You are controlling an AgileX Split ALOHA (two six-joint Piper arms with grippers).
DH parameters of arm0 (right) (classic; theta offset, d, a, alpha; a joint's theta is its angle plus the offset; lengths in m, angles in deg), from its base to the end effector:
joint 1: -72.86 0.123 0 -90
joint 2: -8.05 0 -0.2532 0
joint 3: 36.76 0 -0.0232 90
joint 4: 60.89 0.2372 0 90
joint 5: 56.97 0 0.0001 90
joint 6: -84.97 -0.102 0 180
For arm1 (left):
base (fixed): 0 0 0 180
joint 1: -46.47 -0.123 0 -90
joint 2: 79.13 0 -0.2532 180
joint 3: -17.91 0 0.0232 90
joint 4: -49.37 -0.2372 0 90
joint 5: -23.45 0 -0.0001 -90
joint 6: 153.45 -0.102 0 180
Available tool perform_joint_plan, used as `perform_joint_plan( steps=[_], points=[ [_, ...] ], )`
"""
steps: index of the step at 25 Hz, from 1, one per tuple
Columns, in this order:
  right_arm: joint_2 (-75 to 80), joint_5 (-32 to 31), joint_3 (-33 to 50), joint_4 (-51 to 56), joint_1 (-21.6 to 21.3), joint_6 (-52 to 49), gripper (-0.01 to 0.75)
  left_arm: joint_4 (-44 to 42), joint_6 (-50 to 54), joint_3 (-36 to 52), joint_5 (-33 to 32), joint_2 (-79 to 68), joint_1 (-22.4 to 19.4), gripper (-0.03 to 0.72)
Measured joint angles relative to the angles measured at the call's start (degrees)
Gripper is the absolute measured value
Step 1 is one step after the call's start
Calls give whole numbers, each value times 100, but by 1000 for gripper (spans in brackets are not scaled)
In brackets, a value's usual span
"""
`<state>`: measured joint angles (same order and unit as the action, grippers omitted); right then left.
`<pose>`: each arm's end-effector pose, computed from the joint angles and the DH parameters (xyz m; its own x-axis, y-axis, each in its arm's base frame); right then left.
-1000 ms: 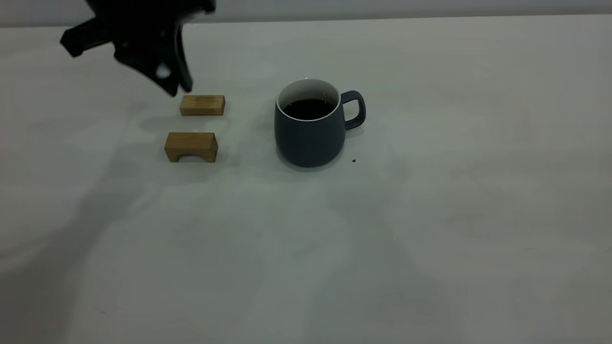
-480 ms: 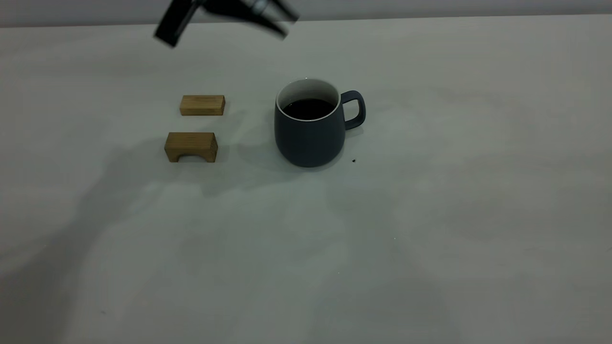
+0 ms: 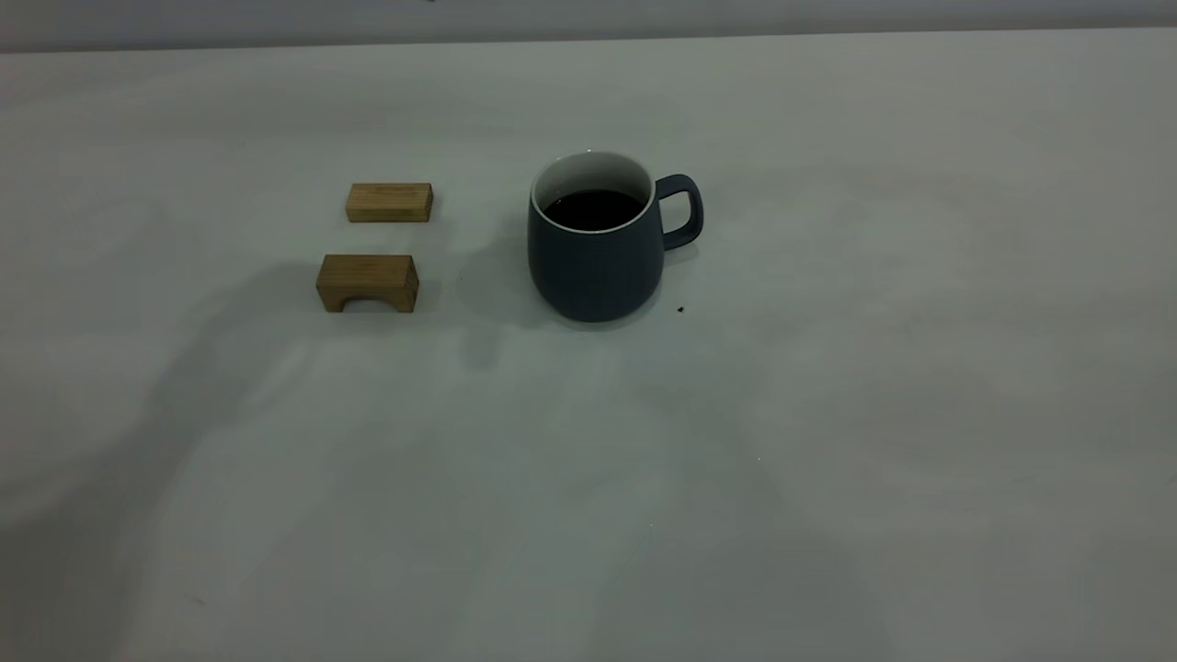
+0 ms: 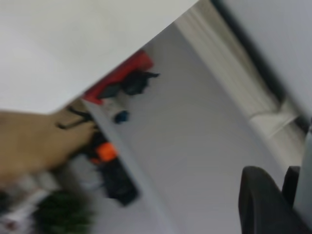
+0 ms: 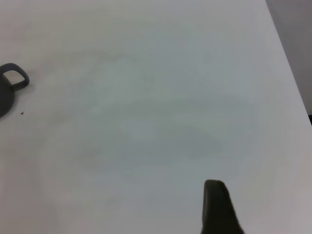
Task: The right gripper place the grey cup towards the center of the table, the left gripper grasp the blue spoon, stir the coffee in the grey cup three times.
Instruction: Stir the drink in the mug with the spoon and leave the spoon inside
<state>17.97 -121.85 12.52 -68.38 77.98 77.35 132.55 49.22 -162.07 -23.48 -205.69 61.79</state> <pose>0.0274 -0.0096 0.2514 -0.5530 0.0274 -0.8327 0.0518 0.9987 -0.0016 0.3717 -0.1786 0.1551 -0.5225 -0.5530 0.6489 -0.8027 0.0625 -0.5930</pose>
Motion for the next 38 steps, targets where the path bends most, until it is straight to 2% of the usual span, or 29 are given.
perform_joint_plan(
  steps=[6, 10, 13, 17, 30, 38],
  points=[
    [0, 0, 0, 0, 0, 0, 497, 265, 2212, 0, 55, -195, 59, 134],
    [0, 0, 0, 0, 0, 0, 497, 544, 2888, 0, 98, -380, 190, 134],
    [0, 0, 0, 0, 0, 0, 497, 1033, 2853, 0, -86, -725, 196, 134],
    [0, 0, 0, 0, 0, 0, 497, 1477, 2277, -113, -107, -1294, 191, 134],
    [0, 0, 0, -4, 0, 0, 497, 1572, 2122, -647, -349, -2294, 174, 134],
    [0, 0, 0, -4, 0, 0, 497, 1598, 2122, -666, -231, -2300, -216, 134]
  ],
)
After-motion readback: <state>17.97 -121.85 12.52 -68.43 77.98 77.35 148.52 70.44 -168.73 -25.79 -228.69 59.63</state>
